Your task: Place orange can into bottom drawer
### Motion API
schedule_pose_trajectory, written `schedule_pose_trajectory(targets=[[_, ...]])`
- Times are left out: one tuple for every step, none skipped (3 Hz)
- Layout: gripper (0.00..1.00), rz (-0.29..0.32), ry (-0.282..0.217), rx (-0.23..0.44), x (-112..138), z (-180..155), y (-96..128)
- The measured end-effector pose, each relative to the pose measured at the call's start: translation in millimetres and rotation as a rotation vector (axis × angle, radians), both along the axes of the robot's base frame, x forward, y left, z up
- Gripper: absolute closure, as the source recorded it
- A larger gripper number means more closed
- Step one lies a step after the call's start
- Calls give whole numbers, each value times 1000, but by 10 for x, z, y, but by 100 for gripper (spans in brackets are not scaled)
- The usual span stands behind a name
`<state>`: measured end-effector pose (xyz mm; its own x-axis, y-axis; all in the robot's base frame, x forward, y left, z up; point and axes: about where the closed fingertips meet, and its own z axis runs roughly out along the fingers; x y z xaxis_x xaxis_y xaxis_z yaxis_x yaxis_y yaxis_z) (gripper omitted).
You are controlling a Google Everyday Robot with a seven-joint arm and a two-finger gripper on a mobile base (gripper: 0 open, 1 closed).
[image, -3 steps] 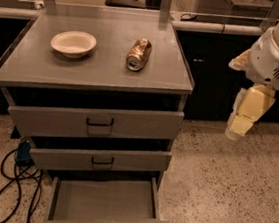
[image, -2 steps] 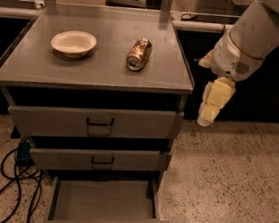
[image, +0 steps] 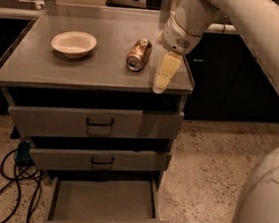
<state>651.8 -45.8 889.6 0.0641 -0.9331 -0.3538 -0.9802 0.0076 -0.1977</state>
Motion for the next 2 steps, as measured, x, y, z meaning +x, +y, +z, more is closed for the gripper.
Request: schedule_pose_trajectory(targets=[[0,0,1,0,-1,-10,0],[0,-34,-13,34,58,-97,-146]])
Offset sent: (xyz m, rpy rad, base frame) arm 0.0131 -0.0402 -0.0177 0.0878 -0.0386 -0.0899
